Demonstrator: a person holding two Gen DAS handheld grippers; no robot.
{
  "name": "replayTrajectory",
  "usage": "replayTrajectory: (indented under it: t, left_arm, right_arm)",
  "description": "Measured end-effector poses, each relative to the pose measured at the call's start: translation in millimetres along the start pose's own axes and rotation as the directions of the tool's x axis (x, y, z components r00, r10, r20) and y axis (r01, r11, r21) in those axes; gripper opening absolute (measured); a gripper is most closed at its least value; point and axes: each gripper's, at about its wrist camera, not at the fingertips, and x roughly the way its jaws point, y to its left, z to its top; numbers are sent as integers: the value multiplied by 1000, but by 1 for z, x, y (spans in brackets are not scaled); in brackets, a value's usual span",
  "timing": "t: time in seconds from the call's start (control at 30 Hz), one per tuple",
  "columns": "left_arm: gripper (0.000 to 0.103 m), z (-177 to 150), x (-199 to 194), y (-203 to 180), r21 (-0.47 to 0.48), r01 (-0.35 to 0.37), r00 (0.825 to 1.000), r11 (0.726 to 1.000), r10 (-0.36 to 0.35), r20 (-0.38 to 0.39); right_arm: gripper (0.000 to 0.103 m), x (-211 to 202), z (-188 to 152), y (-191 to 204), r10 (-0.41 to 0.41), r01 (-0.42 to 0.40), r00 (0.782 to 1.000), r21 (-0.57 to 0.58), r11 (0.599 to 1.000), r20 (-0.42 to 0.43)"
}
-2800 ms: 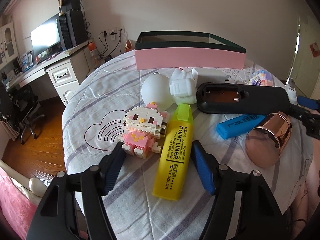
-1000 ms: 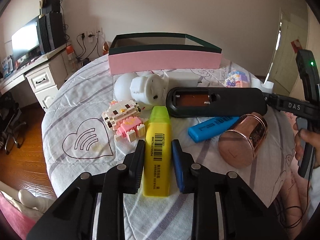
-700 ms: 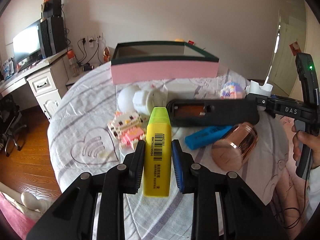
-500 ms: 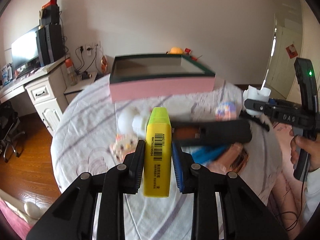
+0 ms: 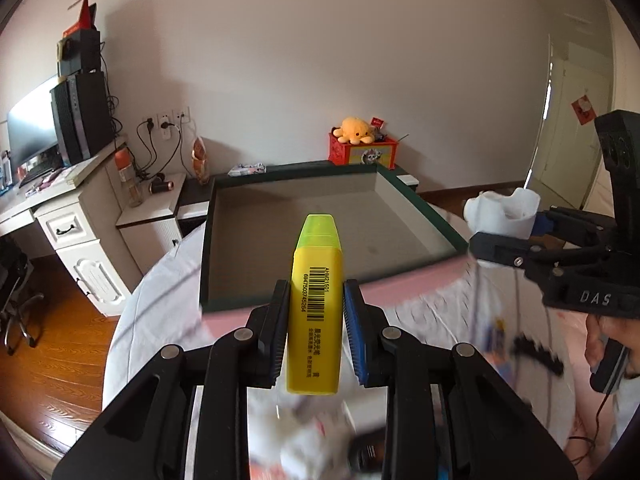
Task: Organize rigid objects
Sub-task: 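Carry both held items into the pink box and open both tools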
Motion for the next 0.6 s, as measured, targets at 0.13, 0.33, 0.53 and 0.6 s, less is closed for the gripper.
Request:
replayTrajectory:
  t: [0.13, 0.33, 0.53, 0.6]
  left_arm:
    - [27, 18, 38, 8, -17, -7, 999, 1000, 6, -42]
    - [27, 28, 90, 19, -34, -17, 993, 999, 13, -118]
    - [27, 19, 115, 24, -33, -34, 984, 999, 27, -176]
    - [27, 17, 117, 24, -27, -37, 983, 999, 32, -183]
  right_arm:
    - [58, 41, 21, -5, -7, 7, 999, -7, 1000, -48]
    - [58, 105, 31, -6, -23, 18, 988, -30, 999, -155]
    - [58, 141, 22, 1, -14, 1, 973, -59, 998, -229]
    - [58, 146, 19, 3, -17, 0, 971, -68, 998, -237]
